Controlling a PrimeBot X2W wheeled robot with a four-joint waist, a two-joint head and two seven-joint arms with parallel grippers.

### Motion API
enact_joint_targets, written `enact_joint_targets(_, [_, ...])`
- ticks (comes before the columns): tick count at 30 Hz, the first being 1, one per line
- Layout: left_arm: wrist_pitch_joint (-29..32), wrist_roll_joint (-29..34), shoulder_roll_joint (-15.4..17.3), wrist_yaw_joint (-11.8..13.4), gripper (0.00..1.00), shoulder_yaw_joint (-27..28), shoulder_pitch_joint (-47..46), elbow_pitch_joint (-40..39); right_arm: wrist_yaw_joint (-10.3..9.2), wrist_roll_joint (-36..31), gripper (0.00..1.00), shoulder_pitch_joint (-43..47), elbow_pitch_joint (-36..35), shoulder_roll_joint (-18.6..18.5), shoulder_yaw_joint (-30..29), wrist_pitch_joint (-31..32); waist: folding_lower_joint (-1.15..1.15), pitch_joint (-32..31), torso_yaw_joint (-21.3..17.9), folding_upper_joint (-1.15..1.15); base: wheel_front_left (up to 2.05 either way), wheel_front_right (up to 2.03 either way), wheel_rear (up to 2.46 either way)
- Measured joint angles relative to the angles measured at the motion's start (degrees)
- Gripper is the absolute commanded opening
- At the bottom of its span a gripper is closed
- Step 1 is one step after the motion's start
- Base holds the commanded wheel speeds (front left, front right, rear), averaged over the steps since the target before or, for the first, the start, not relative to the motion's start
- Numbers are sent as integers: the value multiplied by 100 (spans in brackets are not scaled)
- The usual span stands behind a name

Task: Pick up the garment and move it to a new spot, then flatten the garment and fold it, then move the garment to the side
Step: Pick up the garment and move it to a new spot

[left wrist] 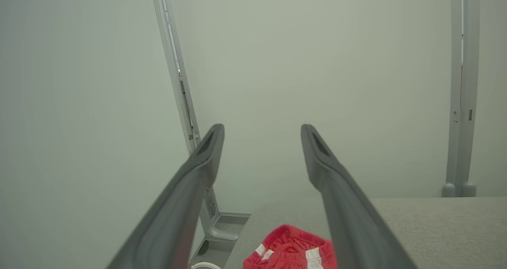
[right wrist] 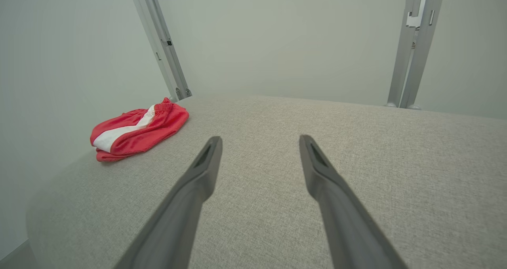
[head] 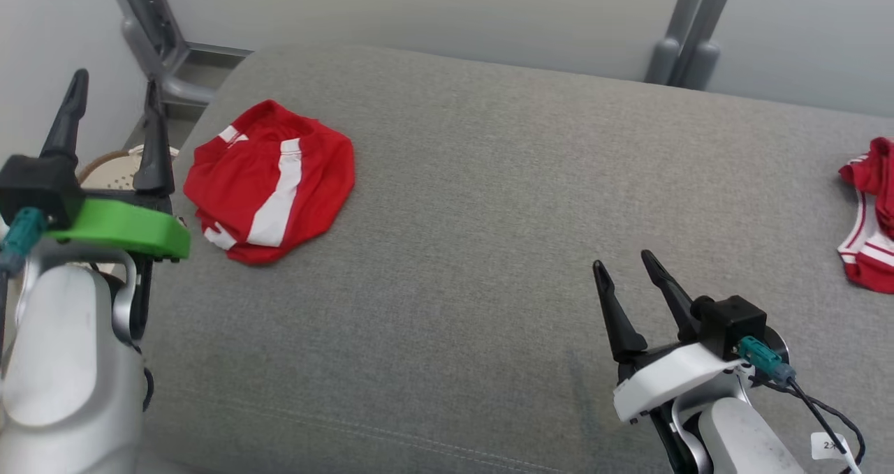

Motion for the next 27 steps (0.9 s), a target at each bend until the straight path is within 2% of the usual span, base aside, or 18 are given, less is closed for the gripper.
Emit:
enact_joint_targets(12, [298, -669, 423, -67, 100, -255, -1406, 2105, 0, -23, 100, -407, -280, -92, 203, 0, 0, 535, -731, 0, 0, 0, 0])
enact_joint_targets(23, [735, -1472, 858, -74, 100, -1044, -2091, 3599, 0, -82, 100, -660, -431, -159, 203, 0, 1, 1145, -1257, 0, 0, 0, 0])
enact_joint_targets(27, [1115, -1725, 938, -74, 100, -1295, -2212, 4056, 0, -93, 100, -739, -456, -166, 200, 0, 1, 1357, -1417, 0, 0, 0, 0])
